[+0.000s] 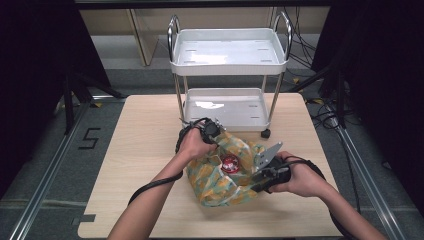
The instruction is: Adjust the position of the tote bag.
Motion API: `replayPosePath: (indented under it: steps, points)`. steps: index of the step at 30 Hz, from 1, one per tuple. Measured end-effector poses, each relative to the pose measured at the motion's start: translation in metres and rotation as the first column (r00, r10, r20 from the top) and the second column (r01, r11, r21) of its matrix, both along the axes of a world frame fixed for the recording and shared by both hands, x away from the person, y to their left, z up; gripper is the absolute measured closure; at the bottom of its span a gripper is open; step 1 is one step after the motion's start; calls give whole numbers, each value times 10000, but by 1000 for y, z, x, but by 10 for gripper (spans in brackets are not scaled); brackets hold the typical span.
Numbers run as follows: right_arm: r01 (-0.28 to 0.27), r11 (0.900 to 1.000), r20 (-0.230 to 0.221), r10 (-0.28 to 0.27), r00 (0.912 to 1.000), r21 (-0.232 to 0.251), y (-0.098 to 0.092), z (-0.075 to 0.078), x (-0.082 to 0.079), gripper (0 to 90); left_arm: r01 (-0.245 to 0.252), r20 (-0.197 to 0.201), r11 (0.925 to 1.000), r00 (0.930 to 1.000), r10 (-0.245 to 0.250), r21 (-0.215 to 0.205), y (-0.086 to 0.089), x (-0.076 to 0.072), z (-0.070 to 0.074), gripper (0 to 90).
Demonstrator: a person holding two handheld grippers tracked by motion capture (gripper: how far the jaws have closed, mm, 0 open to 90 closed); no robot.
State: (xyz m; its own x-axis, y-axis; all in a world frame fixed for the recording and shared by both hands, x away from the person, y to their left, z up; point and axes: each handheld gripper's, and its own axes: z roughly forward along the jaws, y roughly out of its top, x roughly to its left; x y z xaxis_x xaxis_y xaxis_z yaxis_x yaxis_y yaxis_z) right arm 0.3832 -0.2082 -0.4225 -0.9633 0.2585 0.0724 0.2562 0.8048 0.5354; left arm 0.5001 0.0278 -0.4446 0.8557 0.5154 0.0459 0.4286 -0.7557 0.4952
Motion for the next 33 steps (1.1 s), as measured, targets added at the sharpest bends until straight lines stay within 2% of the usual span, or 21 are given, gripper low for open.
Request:
replayPosePath:
  steps: [1,3,4,5,7,9,10,11,12,13,16,17,20,21,23,25,27,28,31,32,33]
  points:
    - [229,9990,351,-243,9991,390,1,11,0,566,32,80,10000,10000,-32,15,0,0,1,895]
    - [704,9848,1547,-952,9834,1586,4,30,5,516,108,169,9999,9998,-109,29,0,0,3,895]
    - [704,9848,1547,-952,9834,1586,4,30,5,516,108,169,9999,9998,-109,29,0,0,3,895]
    - [1372,9640,2315,-1904,9540,2276,3,44,11,479,108,247,9999,9996,-107,-71,-1,0,2,895]
    - [2117,9469,2708,-2754,9224,2420,3,49,19,414,103,270,9999,9996,-102,-61,-2,0,2,895]
    - [2563,9434,2637,-3073,9143,2106,4,45,26,414,24,175,10000,9998,-23,-33,-2,0,1,895]
    - [2666,9439,2576,-3115,9147,1947,5,40,28,414,-12,205,10000,9998,12,-40,-2,0,1,895]
    - [2563,9509,2361,-2927,9266,1733,6,34,31,422,-6,226,10000,9997,6,-31,-3,0,0,895]
    - [2563,9509,2361,-2927,9266,1733,6,34,31,422,-6,226,10000,9997,6,-31,-3,0,0,895]
    - [3019,9418,2022,-3276,9229,1478,8,21,33,478,5,254,10000,9997,-5,-18,-4,0,-1,894]
    - [3207,9376,1889,-3420,9205,1347,8,11,36,541,148,336,9999,9993,-149,35,-4,1,-1,895]
    - [3638,9227,1405,-3800,9143,1278,9,3,38,595,-18,235,10000,9997,19,-44,-5,0,-2,894]
    - [3894,9146,1108,-4005,9096,1094,11,-9,44,627,94,319,10000,9994,-94,-6,-6,1,-2,892]
    - [3716,9234,1250,-3816,9158,966,11,-13,48,667,42,287,10000,9996,-40,-72,-6,0,-1,889]
    - [4095,9089,315,-4128,9103,786,14,-15,47,761,98,272,9996,9996,-91,-256,-6,-2,1,844]
    - [3887,9174,720,-3949,9159,857,13,-21,53,822,-24,332,9987,9994,40,-500,-5,-6,7,748]
    - [4210,9045,243,-4234,9056,677,13,-19,52,846,-14,522,9971,9986,54,-764,-3,-11,17,659]
    - [4172,9059,324,-4202,9068,727,13,-20,54,853,-6,557,9952,9984,61,-979,-1,-15,23,612]
    - [4462,8920,154,-4483,8937,720,11,-20,55,869,53,722,9911,9974,44,-1330,6,-28,44,528]
    - [4363,8948,533,-4422,8954,943,10,-23,58,871,53,722,9911,9974,44,-1330,6,-28,44,527]
    - [4421,8914,490,-4482,8926,999,9,-24,58,876,257,991,9894,9950,-115,-1429,8,-40,57,527]
